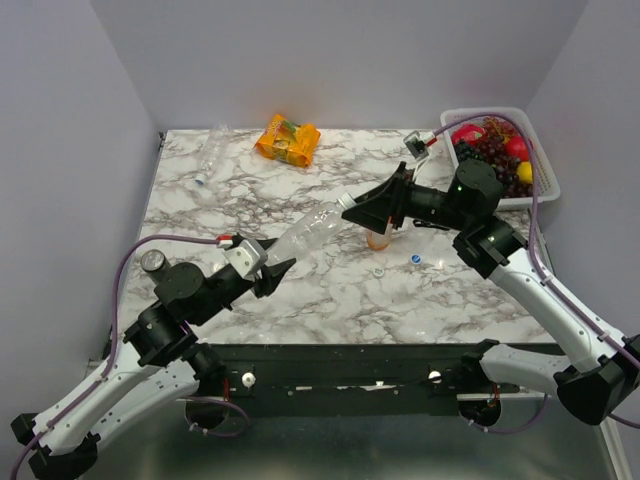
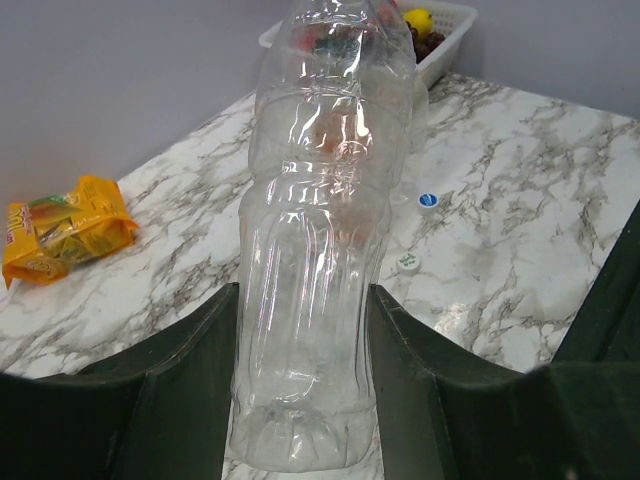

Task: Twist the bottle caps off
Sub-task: Pass from the left arm to the right, then pass from the right arm to the left

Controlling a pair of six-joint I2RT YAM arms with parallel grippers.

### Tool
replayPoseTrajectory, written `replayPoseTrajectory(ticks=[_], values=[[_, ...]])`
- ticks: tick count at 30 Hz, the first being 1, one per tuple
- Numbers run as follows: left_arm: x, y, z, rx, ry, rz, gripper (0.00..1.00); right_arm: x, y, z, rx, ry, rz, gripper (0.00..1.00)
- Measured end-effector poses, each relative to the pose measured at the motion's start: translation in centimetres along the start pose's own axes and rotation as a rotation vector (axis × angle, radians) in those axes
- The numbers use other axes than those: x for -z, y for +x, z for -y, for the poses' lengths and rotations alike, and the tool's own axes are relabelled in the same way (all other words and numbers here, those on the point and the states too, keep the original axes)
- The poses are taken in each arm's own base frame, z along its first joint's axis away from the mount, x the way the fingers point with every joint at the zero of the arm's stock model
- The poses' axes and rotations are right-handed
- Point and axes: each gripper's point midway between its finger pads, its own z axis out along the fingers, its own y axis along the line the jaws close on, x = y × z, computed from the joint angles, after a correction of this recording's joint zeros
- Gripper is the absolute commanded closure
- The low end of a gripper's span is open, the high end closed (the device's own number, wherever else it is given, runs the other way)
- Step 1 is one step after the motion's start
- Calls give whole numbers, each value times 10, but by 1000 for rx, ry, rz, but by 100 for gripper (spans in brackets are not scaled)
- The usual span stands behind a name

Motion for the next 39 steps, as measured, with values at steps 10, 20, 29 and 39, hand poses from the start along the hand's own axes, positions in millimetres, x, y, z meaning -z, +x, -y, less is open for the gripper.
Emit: replayPoseTrajectory(ticks=[10, 20, 29, 39], values=[[-4, -1, 0, 2, 6, 3, 60, -7, 7, 6, -5, -18, -33, 41], [-7, -1, 4, 2, 36, 4, 60, -12, 3, 8, 3, -19, -35, 63], [-9, 4, 7, 1, 52, -12, 36, -12, -2, 1, 27, -48, -32, 99], [-23, 5, 20, 22, 126, -44, 1, -10, 1, 3, 64, -41, -43, 99]])
